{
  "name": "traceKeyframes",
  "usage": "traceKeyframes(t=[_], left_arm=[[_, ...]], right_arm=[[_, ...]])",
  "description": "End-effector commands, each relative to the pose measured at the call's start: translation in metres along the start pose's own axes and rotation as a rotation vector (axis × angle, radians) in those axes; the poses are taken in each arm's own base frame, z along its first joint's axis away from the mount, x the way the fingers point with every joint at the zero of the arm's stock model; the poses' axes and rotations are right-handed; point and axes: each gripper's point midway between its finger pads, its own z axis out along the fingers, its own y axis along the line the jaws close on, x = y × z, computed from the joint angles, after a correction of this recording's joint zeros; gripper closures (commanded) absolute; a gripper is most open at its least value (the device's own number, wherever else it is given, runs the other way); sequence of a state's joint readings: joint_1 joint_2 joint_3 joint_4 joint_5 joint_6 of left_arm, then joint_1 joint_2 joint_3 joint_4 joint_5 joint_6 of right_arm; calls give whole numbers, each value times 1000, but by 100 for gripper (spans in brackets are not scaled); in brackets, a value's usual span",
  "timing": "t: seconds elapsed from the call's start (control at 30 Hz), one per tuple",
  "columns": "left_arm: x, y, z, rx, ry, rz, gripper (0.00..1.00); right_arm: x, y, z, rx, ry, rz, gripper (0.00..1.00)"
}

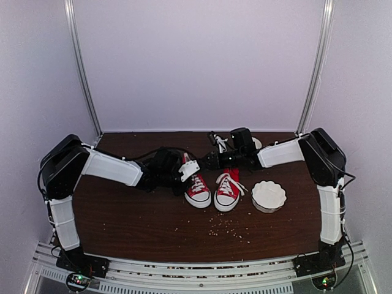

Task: Tie the shoes
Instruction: Pull the crossed shoelace on the shoe.

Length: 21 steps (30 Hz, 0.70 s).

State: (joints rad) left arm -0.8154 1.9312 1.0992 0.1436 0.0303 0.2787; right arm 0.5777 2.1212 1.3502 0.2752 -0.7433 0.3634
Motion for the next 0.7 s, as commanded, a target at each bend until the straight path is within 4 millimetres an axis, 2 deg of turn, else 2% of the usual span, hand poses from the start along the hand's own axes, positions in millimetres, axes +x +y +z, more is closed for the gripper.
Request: traceKeyframes(t=[0.0, 0.1, 0.2, 0.27, 0.57, 0.67], left_arm=[[6, 8, 1, -51, 57, -75, 73], [13, 13, 1, -66, 86, -120, 73], [12, 12, 2, -59, 89, -164, 86], [12, 13, 3, -57, 94, -176, 90], [18, 18, 9, -88, 136, -196, 85], [20, 17, 10, -82, 150, -191, 87]], right_arm=[[-6, 2, 0, 11, -12, -27, 59], [-6, 2, 0, 12, -11, -32, 59], [-5, 2, -1, 13, -9, -34, 59], [-5, 3, -1, 13, -9, -36, 59], [-5, 5, -3, 7, -9, -47, 59], [-4, 6, -3, 4, -5, -46, 60]])
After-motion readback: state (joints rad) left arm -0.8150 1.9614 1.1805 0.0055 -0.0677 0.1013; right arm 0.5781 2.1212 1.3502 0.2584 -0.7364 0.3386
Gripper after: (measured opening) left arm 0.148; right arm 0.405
